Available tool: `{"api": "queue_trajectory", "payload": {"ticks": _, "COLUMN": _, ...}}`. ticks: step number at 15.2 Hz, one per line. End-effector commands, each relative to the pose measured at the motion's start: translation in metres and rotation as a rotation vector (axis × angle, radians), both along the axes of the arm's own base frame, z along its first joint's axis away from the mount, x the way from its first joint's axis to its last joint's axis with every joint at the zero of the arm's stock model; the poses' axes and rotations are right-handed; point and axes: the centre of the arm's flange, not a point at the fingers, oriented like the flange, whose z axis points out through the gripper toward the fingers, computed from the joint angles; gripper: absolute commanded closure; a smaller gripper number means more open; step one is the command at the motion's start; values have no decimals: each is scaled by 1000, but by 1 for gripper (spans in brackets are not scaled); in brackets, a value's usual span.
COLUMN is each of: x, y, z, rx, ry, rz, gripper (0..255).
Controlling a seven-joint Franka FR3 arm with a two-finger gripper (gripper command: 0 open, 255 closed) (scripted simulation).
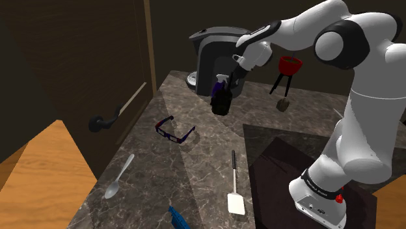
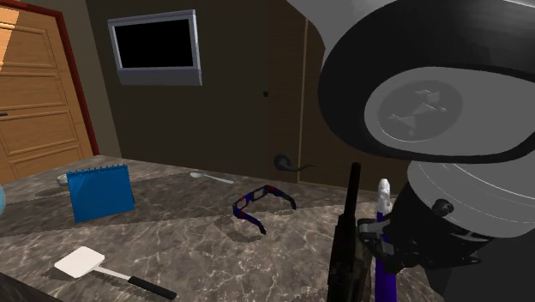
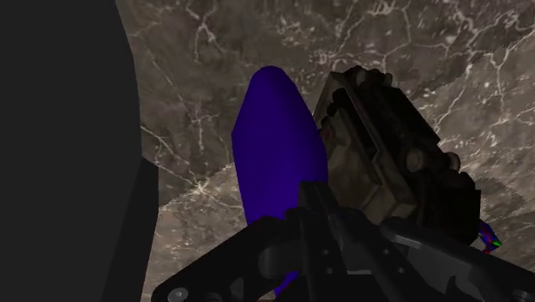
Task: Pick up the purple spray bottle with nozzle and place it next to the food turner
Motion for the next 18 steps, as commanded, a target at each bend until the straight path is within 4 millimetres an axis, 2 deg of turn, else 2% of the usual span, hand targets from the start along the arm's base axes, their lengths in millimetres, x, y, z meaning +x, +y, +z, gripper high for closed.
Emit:
{"api": "queue_trajectory", "payload": {"ticks": 1, "x": 1, "y": -2, "z": 1, "rx": -6, "ry": -5, "rz": -4, "gripper": 0}}
{"api": "queue_trajectory", "payload": {"ticks": 6, "x": 34, "y": 63, "z": 72, "rx": -267, "ry": 132, "rz": -89, "gripper": 0}}
{"api": "queue_trajectory", "payload": {"ticks": 9, "x": 61, "y": 107, "z": 104, "rx": -423, "ry": 215, "rz": -140, "gripper": 0}}
{"api": "queue_trajectory", "payload": {"ticks": 11, "x": 79, "y": 135, "z": 118, "rx": -516, "ry": 263, "rz": -170, "gripper": 0}}
{"api": "queue_trajectory", "payload": {"ticks": 18, "x": 79, "y": 128, "z": 82, "rx": -516, "ry": 263, "rz": -170, "gripper": 0}}
